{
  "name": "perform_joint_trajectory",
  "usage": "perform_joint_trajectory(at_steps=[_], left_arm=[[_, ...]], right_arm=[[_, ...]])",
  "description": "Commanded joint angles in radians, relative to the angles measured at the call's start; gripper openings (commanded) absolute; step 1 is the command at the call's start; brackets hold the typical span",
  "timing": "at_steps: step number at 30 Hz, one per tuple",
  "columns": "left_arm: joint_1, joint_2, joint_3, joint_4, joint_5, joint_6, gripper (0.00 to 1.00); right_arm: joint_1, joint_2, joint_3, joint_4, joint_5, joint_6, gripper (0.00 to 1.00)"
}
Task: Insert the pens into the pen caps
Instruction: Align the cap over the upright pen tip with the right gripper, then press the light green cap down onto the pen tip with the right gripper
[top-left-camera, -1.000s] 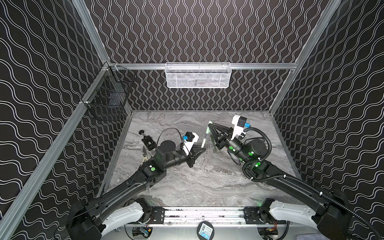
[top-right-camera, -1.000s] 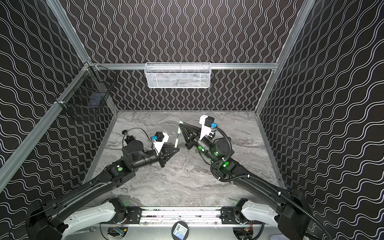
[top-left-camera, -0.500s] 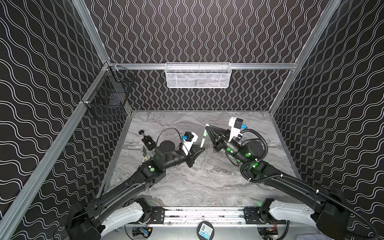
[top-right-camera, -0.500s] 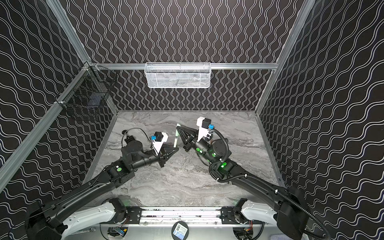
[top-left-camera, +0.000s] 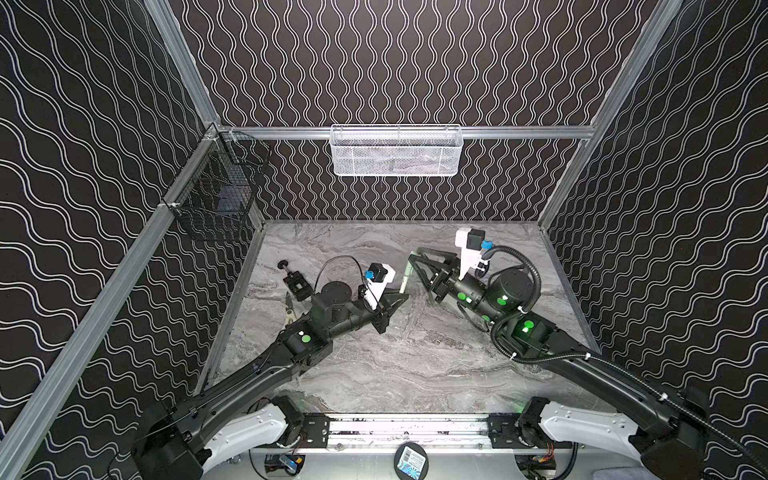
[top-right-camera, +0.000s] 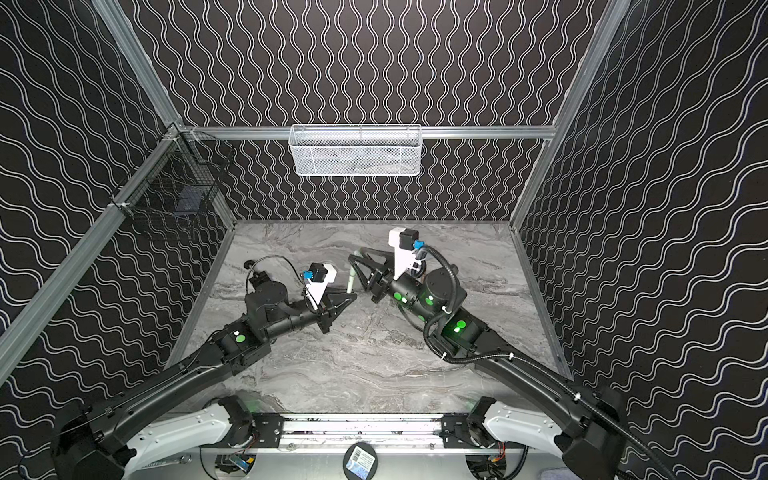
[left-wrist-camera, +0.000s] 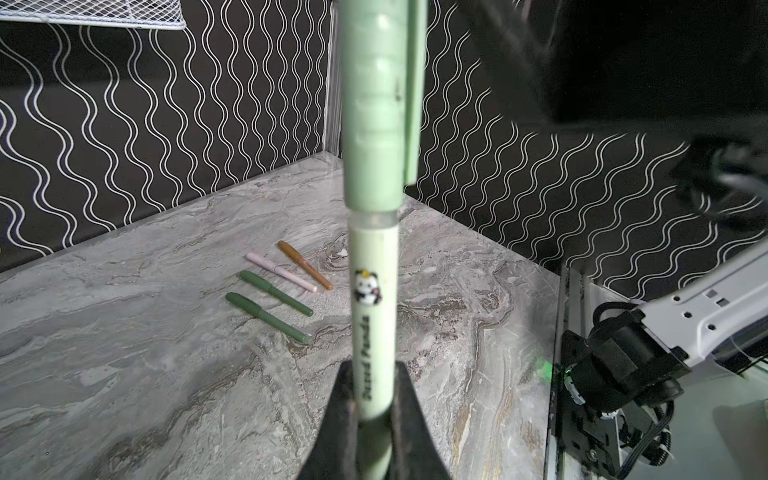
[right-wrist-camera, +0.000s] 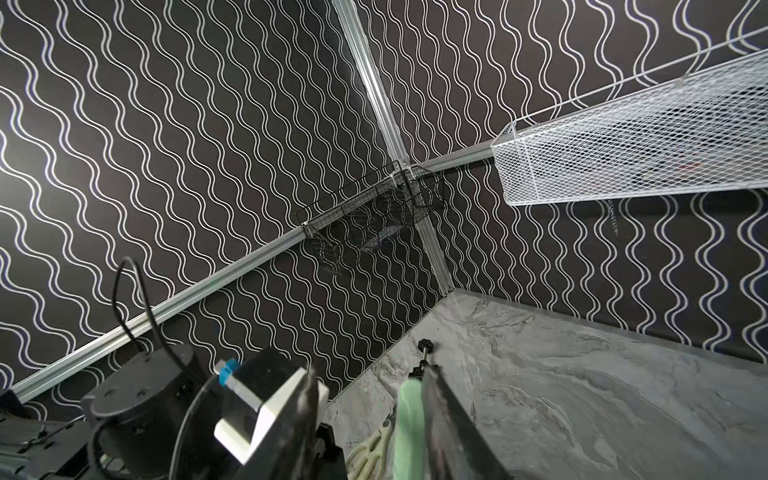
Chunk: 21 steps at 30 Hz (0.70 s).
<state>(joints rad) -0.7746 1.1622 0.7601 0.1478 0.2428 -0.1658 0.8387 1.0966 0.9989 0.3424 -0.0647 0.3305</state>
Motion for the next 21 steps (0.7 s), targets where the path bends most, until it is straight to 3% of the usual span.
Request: perform_joint_trajectory(at_steps=[1,6,15,21], left_arm=[[-0.001,0.005,-0.002,0.059,0.011,0.028,0.0],[-0.001,0.001,-0.014,0.083,0.023,0.043,0.0],[-0.002,0.008,-0.003,0.047,-0.094,0.056,0.0],[-0.002,0.023,0.005,0.045,-0.087,0.052,0.0]], right_arm=[[-0.022,0.015,0.1,-0.272,0.0,-0.059,0.4],[-0.087,0.04,0.201,-0.401,-0.118,-0.05,0.31],[-0.115,0.063,0.219,-0.411,-0.259,0.036,0.33],[-0.116,0.074,0.216,-0.39,-0.283,0.027,0.31]])
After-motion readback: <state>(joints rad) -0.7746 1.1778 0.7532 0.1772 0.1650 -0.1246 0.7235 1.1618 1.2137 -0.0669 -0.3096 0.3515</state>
